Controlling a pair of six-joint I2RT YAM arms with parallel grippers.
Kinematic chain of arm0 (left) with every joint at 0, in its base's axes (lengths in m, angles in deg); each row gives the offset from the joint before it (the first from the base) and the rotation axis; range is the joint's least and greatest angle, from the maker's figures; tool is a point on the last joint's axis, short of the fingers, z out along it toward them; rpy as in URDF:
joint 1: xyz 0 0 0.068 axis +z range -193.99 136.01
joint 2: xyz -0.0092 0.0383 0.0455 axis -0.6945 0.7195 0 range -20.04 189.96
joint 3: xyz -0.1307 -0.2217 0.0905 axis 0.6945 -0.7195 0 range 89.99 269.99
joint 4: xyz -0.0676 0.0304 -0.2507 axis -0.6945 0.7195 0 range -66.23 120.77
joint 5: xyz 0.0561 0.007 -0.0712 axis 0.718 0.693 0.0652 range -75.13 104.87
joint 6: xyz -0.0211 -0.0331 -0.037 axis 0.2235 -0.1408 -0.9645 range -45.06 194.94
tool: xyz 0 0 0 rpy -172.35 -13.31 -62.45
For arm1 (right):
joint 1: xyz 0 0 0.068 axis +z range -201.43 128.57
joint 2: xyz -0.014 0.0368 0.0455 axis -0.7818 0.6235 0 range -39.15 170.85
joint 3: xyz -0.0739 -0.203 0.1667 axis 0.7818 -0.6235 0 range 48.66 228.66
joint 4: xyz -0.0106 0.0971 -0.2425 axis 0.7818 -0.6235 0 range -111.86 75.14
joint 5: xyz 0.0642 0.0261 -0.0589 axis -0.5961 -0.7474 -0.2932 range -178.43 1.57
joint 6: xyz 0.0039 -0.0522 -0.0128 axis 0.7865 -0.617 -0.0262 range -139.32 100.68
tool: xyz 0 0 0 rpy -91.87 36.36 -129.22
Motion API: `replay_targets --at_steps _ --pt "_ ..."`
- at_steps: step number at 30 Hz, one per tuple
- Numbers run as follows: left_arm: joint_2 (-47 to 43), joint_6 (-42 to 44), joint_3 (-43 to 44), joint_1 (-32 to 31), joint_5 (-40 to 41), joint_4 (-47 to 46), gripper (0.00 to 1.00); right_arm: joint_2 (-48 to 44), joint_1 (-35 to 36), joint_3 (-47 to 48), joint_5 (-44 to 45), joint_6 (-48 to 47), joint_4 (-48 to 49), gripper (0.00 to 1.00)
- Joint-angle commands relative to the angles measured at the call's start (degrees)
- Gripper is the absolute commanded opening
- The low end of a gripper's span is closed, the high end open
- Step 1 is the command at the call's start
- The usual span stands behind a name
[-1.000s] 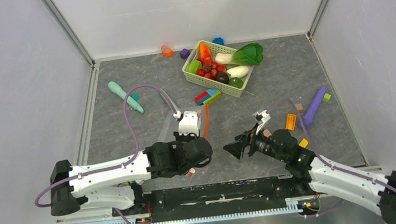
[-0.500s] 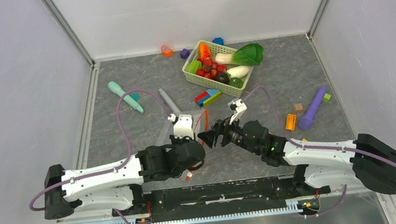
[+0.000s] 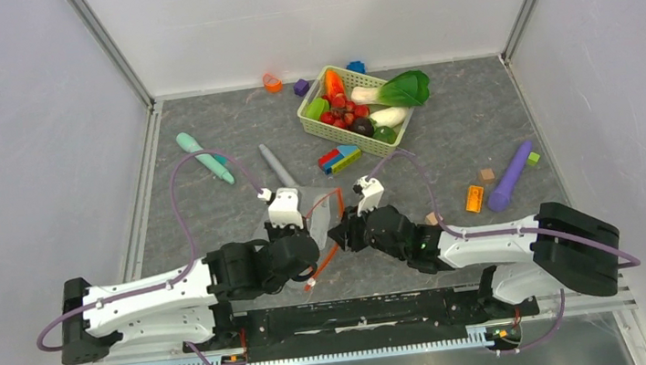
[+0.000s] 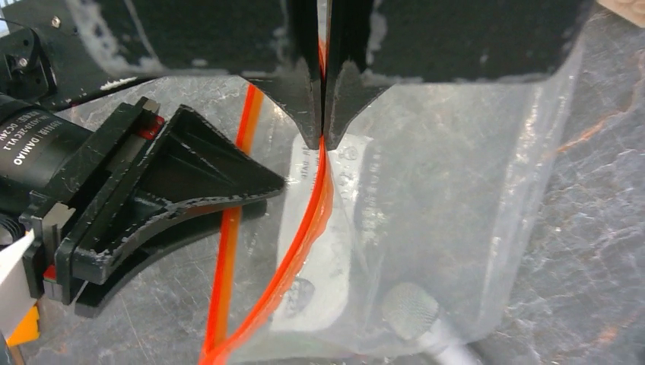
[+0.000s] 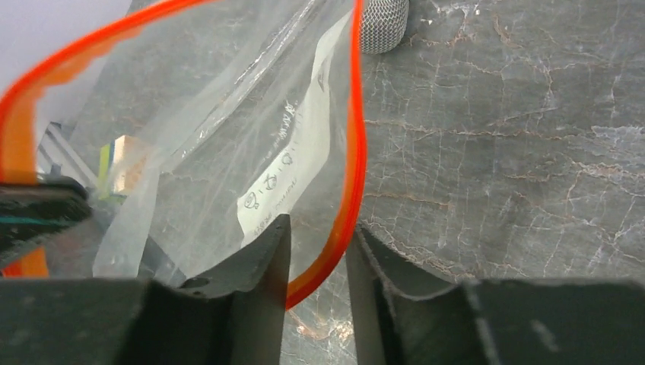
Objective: Place the food in the zip-top bag and seal the zipper
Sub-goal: Open the zipper of the food storage bag.
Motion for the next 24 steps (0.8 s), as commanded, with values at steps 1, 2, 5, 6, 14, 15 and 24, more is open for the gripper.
replay_targets --at_steps 1,2,5,6,14,15,24 --pt "-3.36 -1.93 2.07 0.00 6.52 4.22 0.02 -0.43 0.24 -0.21 -0.11 -1.09 -0.74 0.34" --pt "-3.72 -2.18 2.77 0.04 8.07 6.08 0.02 -0.78 0.25 -0.65 0.08 -1.27 -1.25 0.31" --pt "-4.50 -3.19 4.93 0.00 12.35 11.73 0.02 -1.70 0.29 -2.03 -0.57 -3.15 -3.05 0.24" --pt "-4.69 -4.26 5.72 0.03 14.14 14.07 0.02 -2.16 0.23 -2.29 -0.76 -3.83 -4.37 0.21" --pt "-5.18 -13.37 8.35 1.67 21.81 28.02 0.02 -9.66 0.26 -6.20 -0.80 -12.96 -11.29 0.00" --pt "-5.41 -13.47 8.52 2.34 21.81 28.90 0.02 -11.01 0.24 -7.09 -0.56 -14.04 -11.51 0.00" --pt "-6.55 -4.01 6.06 4.65 15.36 20.54 0.02 -17.01 0.11 -9.55 -1.45 -18.03 -11.50 0.00"
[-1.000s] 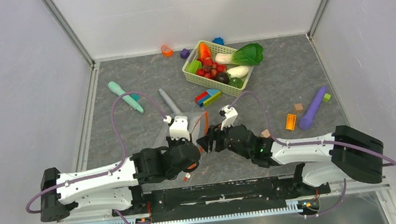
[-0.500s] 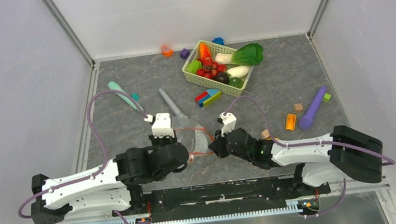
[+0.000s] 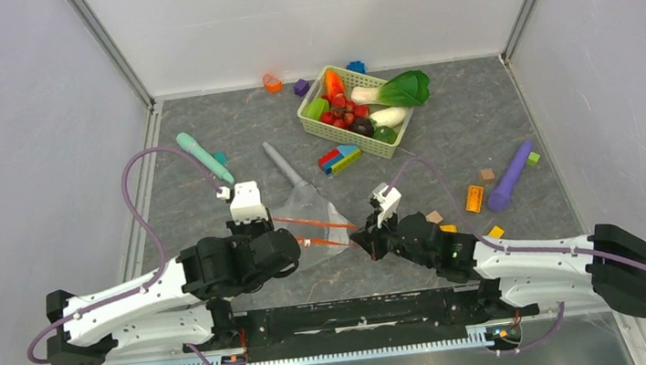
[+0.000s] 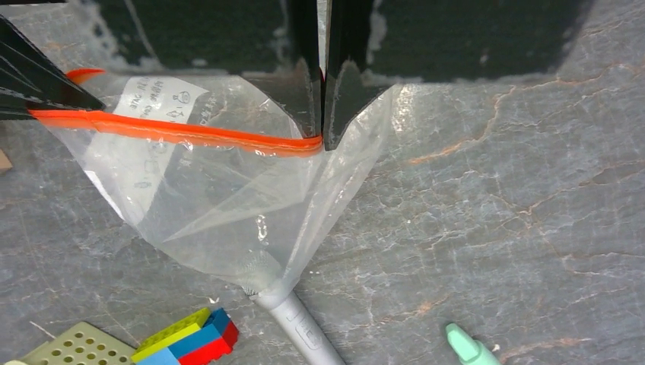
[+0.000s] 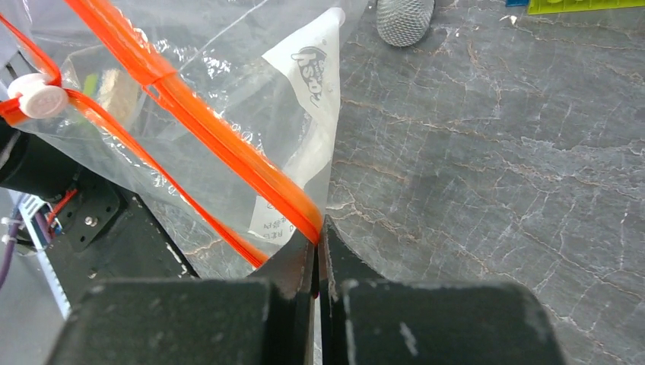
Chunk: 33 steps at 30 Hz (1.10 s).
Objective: Place the food in the zip-top bag and seal the zipper
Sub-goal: Open the zipper of the food storage bag, then pick up the fake fruit from the bin.
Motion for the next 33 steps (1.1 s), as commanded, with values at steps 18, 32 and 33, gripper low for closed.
replay_targets --at_steps 18,32,33 --pt "-3.38 8.47 -4.37 1.36 -4.21 -16.97 0.02 -1.61 -0.48 16.55 2.03 -20.82 -7.05 0.98" --pt "1.83 -17.66 7.08 1.33 9.69 15.83 0.02 10.51 -19.18 31.74 7.10 -26.74 -16.12 0.98" --pt "2.16 -20.16 8.08 1.38 10.52 18.93 0.02 12.96 -20.37 33.30 6.76 -27.64 -16.77 0.98"
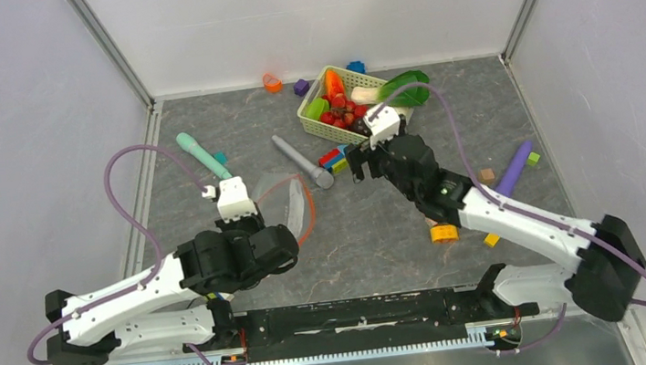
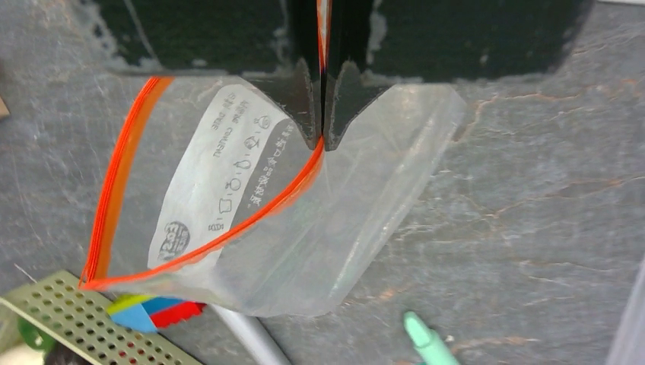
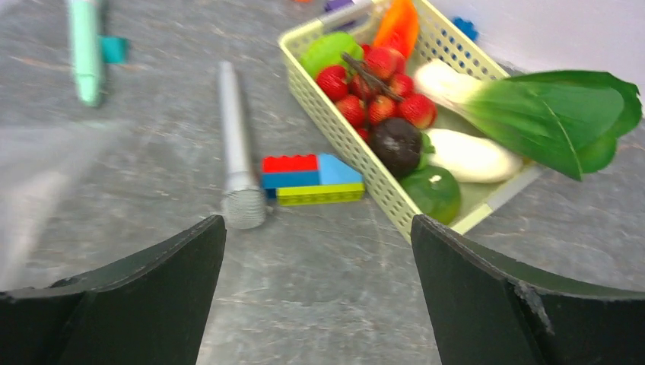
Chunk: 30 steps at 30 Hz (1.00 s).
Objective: Place the food in the zip-top bag and seal the zipper
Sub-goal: Pick up the fake fruit from the bin.
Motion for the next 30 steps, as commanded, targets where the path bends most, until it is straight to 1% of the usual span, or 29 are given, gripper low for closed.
replay_targets --at_steps 1,3,5,9,11,12,13,14,15,16,17,18,19,20,22,24,30 --pt "1.10 -17.20 6.13 0.20 9.08 18.15 0.02 8.14 -5.36 7.97 -0.82 -5.26 -3.62 0.98" --pt "2.32 -20.66 8.14 0.27 10.06 22.47 0.02 12.78 -7.49 11.43 -5.19 -5.28 -2.92 0.98" --pt "3.77 -21.80 11.02 0.23 10.56 24.92 0.02 17.50 -8.16 15.12 -8.30 -8.85 -1.32 0.97" --pt "7.53 -20.13 15.57 0.48 12.16 27.14 0.02 28.77 -8.64 25.07 -9.40 -13.77 -1.00 0.96" --pt "9.03 -19.43 16.06 0.76 12.26 25.75 0.02 34.07 -9.11 30.25 -8.81 -14.98 -0.98 0.93" --pt "9.44 -17.39 15.77 0.97 12.07 23.20 0.02 36.69 -9.31 32.34 -8.44 -15.16 -1.01 0.92" --pt "9.66 -12.10 15.27 1.50 11.24 17.99 0.02 38.60 -9.55 34.46 -7.66 -14.99 -1.01 0.91" --pt "9.84 -5.80 14.22 2.52 9.40 11.95 0.02 40.69 -9.79 36.03 -6.65 -14.41 -0.91 0.90" --pt "9.82 2.09 12.22 4.35 6.27 3.86 0.02 42.51 -10.24 37.75 -6.29 -13.95 -0.91 0.89" --pt "9.64 8.82 10.22 7.67 2.06 -4.58 0.02 43.94 -10.72 39.10 -6.47 -13.66 -0.83 0.88" --pt "9.46 14.77 7.70 11.24 -4.87 -10.70 0.02 45.43 -11.14 40.01 -6.46 -13.42 -0.55 0.87" --pt "9.24 17.25 6.07 15.36 -10.63 -15.66 0.02 46.63 -11.69 40.95 -6.66 -13.11 -0.18 0.86" --pt "8.83 18.08 4.21 17.85 -15.20 -18.45 0.02 47.97 -12.13 41.58 -7.12 -12.91 0.04 0.84" --pt "8.40 18.84 2.49 19.40 -17.10 -21.51 0.02 48.96 -12.67 42.55 -7.49 -12.74 0.07 0.84" --pt "7.33 19.61 0.13 20.46 -17.12 -25.33 0.02 51.22 -13.45 44.02 -8.95 -12.85 -0.18 0.82" --pt "6.93 20.03 -0.93 21.60 -17.28 -26.96 0.02 52.84 -14.00 44.98 -9.68 -12.77 -0.45 0.80" --pt "5.06 19.94 -5.85 22.04 -18.82 -32.63 0.02 54.88 -14.74 45.37 -7.23 -12.29 -0.57 0.74"
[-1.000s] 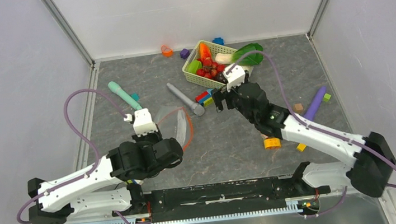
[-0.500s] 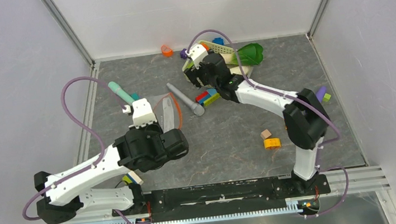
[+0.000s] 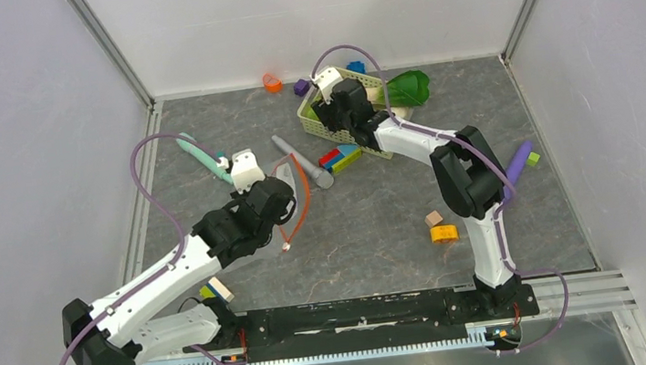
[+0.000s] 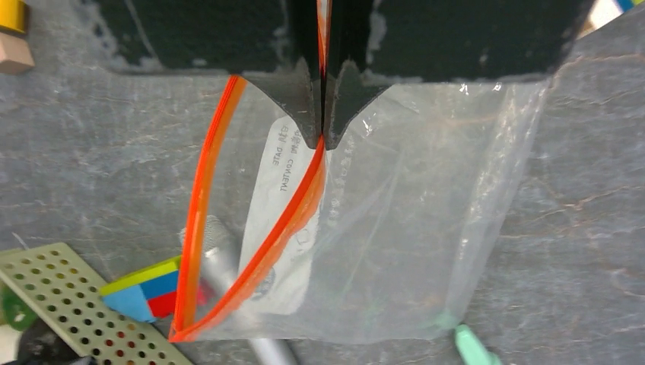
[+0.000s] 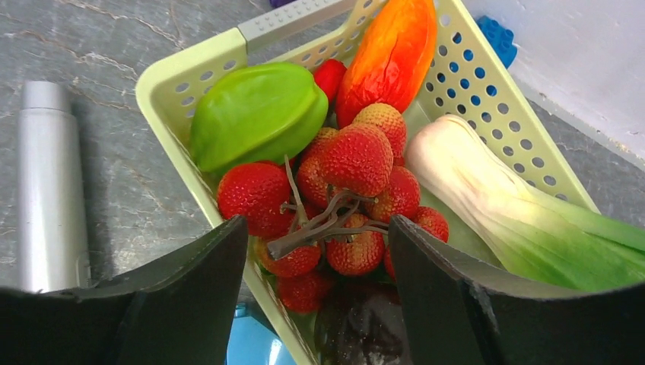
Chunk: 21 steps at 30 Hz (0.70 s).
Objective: Place the food in the zip-top bag and seal the zipper
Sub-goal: Pick up the fake fruit from the bin.
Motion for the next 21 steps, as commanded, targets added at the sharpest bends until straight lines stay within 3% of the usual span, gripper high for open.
replay_targets --at_steps 1,3,11,15,21 --pt "-2.62 3.37 -3.53 0.31 -3.39 -10.41 0.02 0.96 0.00 2.75 1.62 0.20 1.75 0.69" --pt "-2.87 3.89 -4.84 0.36 -5.07 -12.35 0.02 1.50 -0.17 2.86 2.17 0.05 1.82 0.61" --pt "-5.93 4.76 -7.66 0.07 -5.14 -14.31 0.02 5.11 -0.43 6.64 2.07 0.22 1.77 0.59" --pt "-8.25 5.83 -9.68 -0.73 -6.02 -16.54 0.02 6.96 -0.43 8.41 2.97 0.33 2.16 0.52" --pt "-9.49 6.83 -10.26 -1.46 -5.82 -16.71 0.02 7.60 -0.44 8.98 6.75 2.03 2.69 0.22"
